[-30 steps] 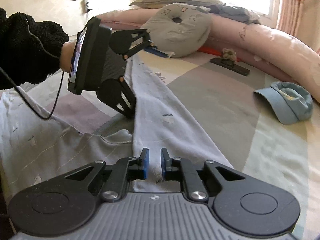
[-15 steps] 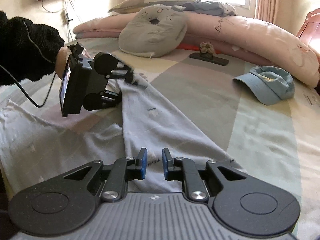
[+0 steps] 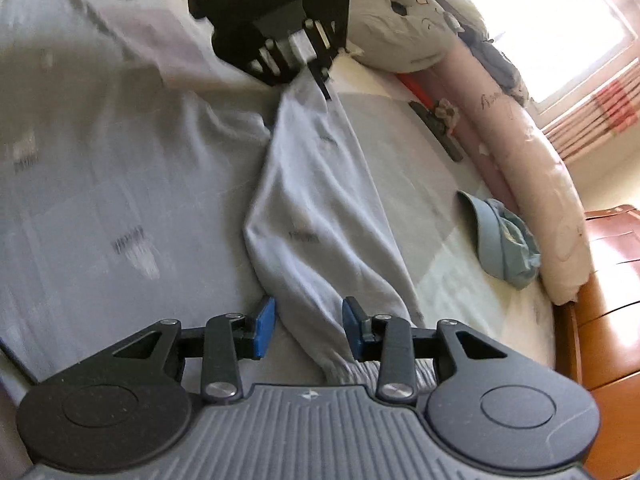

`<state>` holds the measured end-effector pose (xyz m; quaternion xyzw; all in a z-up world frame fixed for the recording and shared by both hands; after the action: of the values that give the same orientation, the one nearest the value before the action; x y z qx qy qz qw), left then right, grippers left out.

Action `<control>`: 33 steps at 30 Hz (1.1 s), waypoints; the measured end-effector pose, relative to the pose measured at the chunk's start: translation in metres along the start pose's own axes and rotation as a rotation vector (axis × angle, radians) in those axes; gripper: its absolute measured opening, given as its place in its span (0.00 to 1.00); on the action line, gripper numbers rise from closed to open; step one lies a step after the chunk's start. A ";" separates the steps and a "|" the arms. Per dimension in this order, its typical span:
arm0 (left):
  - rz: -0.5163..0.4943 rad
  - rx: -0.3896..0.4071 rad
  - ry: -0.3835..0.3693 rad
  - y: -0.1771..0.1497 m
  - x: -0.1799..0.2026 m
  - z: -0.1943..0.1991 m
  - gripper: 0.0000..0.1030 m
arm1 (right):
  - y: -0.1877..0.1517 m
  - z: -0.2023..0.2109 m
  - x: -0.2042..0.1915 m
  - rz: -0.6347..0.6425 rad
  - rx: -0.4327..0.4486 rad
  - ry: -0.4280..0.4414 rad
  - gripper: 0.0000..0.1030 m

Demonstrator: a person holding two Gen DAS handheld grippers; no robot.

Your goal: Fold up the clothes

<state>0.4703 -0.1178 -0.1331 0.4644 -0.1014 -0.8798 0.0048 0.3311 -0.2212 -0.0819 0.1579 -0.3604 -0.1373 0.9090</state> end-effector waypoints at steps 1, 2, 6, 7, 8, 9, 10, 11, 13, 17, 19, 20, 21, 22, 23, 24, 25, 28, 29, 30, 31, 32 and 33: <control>-0.006 -0.001 0.004 -0.001 0.001 0.000 0.00 | 0.008 -0.002 -0.001 -0.007 0.016 0.003 0.44; -0.006 -0.003 0.004 -0.001 0.001 0.000 0.00 | 0.017 -0.005 -0.003 -0.008 0.028 0.002 0.48; 0.019 -0.006 0.006 -0.002 0.001 0.003 0.00 | 0.045 -0.022 -0.016 0.022 0.020 -0.047 0.49; 0.031 -0.006 0.007 -0.003 0.000 0.005 0.00 | 0.049 -0.024 -0.018 0.032 0.012 -0.068 0.49; 0.043 -0.005 0.009 -0.004 0.000 0.006 0.00 | 0.050 -0.024 -0.018 0.030 0.001 -0.078 0.49; 0.052 -0.005 0.010 -0.004 -0.001 0.006 0.00 | 0.052 -0.024 -0.019 0.029 -0.010 -0.089 0.49; 0.057 -0.006 0.010 -0.005 -0.002 0.006 0.01 | 0.051 -0.024 -0.020 0.027 -0.025 -0.100 0.49; 0.060 -0.007 0.010 -0.006 -0.002 0.005 0.01 | 0.049 -0.024 -0.021 0.025 -0.046 -0.112 0.49; 0.066 -0.008 0.013 -0.008 -0.002 0.006 0.02 | 0.043 -0.024 -0.024 0.038 -0.085 -0.154 0.49; 0.090 -0.006 0.018 -0.012 -0.004 0.009 0.03 | 0.029 -0.024 -0.026 0.077 -0.161 -0.229 0.51; 0.099 -0.005 0.020 -0.013 -0.004 0.011 0.03 | 0.024 -0.025 -0.026 0.079 -0.199 -0.256 0.52; 0.103 -0.004 0.021 -0.013 -0.004 0.012 0.04 | 0.025 -0.025 -0.024 0.061 -0.204 -0.254 0.52; 0.107 -0.003 0.021 -0.013 -0.004 0.013 0.04 | 0.029 -0.026 -0.024 0.047 -0.201 -0.249 0.52; 0.107 -0.003 0.023 -0.014 -0.004 0.013 0.04 | 0.035 -0.027 -0.023 0.039 -0.190 -0.242 0.52; 0.109 -0.003 0.025 -0.014 -0.004 0.014 0.04 | 0.041 -0.029 -0.023 0.034 -0.177 -0.236 0.52; 0.111 -0.003 0.027 -0.014 -0.005 0.014 0.04 | 0.045 -0.030 -0.024 0.032 -0.166 -0.230 0.52; 0.113 -0.003 0.029 -0.015 -0.006 0.014 0.04 | 0.047 -0.031 -0.025 0.034 -0.164 -0.229 0.52; 0.133 0.001 0.033 -0.016 -0.009 0.017 0.04 | 0.040 -0.028 -0.027 0.060 -0.178 -0.227 0.52; 0.135 0.000 0.033 -0.017 -0.010 0.017 0.04 | 0.034 -0.024 -0.026 0.058 -0.188 -0.219 0.52; 0.136 0.000 0.034 -0.018 -0.010 0.018 0.04 | 0.028 -0.019 -0.026 0.060 -0.199 -0.209 0.52; 0.137 0.001 0.034 -0.018 -0.010 0.018 0.04 | 0.022 -0.014 -0.026 0.062 -0.210 -0.200 0.53; 0.138 0.001 0.035 -0.018 -0.009 0.018 0.04 | 0.016 -0.010 -0.026 0.066 -0.220 -0.192 0.54; 0.138 0.002 0.036 -0.019 -0.009 0.018 0.04 | 0.011 -0.008 -0.026 0.075 -0.227 -0.187 0.55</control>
<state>0.4623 -0.0955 -0.1192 0.4719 -0.1341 -0.8688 0.0670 0.3200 -0.2005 -0.0990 0.0272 -0.4312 -0.1570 0.8881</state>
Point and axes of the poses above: each gripper's, at about its wrist camera, not at the fingertips, and z roughly against the way its jaws point, x to its right, y to its top, the point moved 3 cm from there along -z, roughly the way its jaws point, and after that the axes turned 9 degrees about z, right-handed, at the moved point
